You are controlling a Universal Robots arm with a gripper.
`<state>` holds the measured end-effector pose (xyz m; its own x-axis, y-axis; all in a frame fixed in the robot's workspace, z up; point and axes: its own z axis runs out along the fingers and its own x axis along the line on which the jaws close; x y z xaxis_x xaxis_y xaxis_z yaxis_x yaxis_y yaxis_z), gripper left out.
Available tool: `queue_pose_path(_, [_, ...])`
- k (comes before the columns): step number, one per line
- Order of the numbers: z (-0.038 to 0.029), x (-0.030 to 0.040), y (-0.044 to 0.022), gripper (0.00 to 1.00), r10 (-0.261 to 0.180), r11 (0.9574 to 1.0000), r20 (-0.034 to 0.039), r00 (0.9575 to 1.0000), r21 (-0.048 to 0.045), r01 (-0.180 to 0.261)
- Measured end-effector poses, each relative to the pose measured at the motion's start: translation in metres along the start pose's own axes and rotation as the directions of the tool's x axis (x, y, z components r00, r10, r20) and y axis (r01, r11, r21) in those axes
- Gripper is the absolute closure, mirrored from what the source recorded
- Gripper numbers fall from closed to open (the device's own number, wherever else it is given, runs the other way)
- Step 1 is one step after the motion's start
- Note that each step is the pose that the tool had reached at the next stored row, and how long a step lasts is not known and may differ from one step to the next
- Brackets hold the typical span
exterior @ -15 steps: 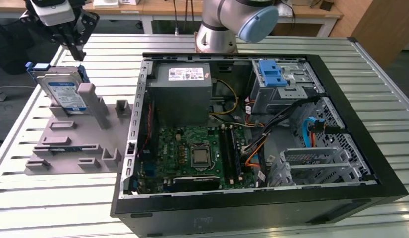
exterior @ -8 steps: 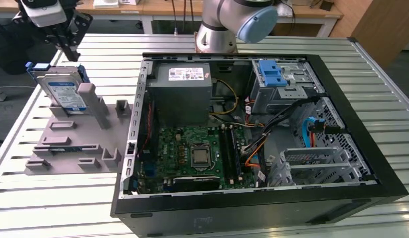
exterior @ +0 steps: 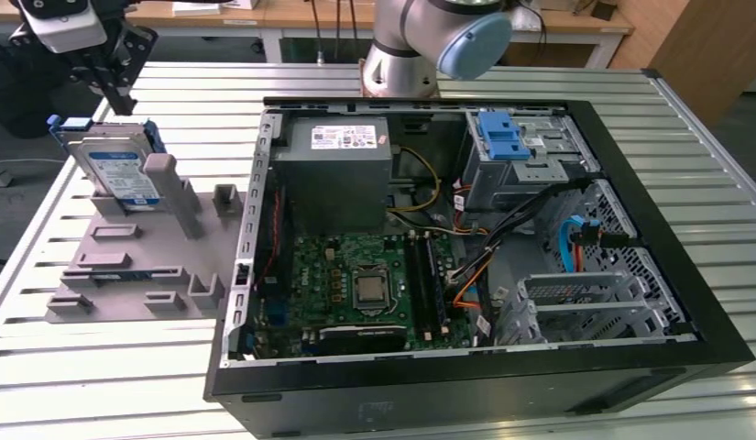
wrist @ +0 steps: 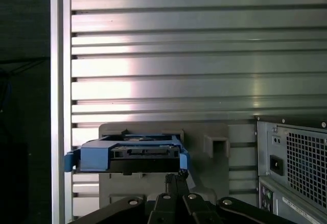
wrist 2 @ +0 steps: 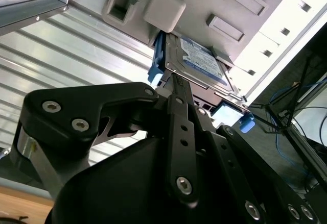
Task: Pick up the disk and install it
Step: 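Reach for the disk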
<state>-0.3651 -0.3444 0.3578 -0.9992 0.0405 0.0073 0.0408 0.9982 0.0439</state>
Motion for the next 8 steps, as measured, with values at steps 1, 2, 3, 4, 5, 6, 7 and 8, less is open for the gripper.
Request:
queue_pose_path(1, [0.0004,0.0012,0.0,0.89,0.0,1.0,0.0,1.0,0.0,0.0])
queue_pose_path(2, [0.0006,0.0019,0.0,0.89,0.0,1.0,0.0,1.0,0.0,0.0])
queue_pose_path(3, [0.0007,0.002,0.0,0.89,0.0,1.0,0.0001,1.0,0.0,0.0])
queue_pose_path(4, [0.0007,0.002,0.0,0.89,0.0,1.0,0.0,1.0,0.0,0.0])
queue_pose_path(5, [0.0007,0.0021,0.0,0.89,0.0,1.0,0.0,1.0,0.0,0.0])
queue_pose_path(6, [0.0006,0.0021,0.0,0.89,0.0,1.0,-0.0001,1.0,0.0,0.0])
queue_pose_path(7, [0.0007,0.0022,0.0,0.89,0.0,1.0,0.0,1.0,0.0,0.0])
queue_pose_path(8, [0.0007,0.0033,0.0,0.89,0.0,1.0,0.0,1.0,0.0,0.0])
